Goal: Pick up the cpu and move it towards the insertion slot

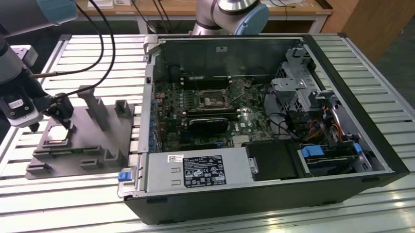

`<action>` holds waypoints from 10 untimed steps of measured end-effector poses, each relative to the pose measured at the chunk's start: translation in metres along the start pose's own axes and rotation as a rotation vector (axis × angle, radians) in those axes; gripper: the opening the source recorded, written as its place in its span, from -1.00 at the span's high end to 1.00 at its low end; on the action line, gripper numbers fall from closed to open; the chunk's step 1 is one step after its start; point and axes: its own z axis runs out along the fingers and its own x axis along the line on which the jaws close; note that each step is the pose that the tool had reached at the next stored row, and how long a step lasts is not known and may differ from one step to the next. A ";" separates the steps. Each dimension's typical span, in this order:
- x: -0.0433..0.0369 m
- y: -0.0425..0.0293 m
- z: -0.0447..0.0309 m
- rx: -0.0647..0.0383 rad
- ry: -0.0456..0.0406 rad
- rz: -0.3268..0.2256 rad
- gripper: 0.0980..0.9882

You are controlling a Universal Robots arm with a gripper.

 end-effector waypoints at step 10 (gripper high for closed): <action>0.0000 -0.0008 0.0059 0.000 0.0000 0.000 -0.49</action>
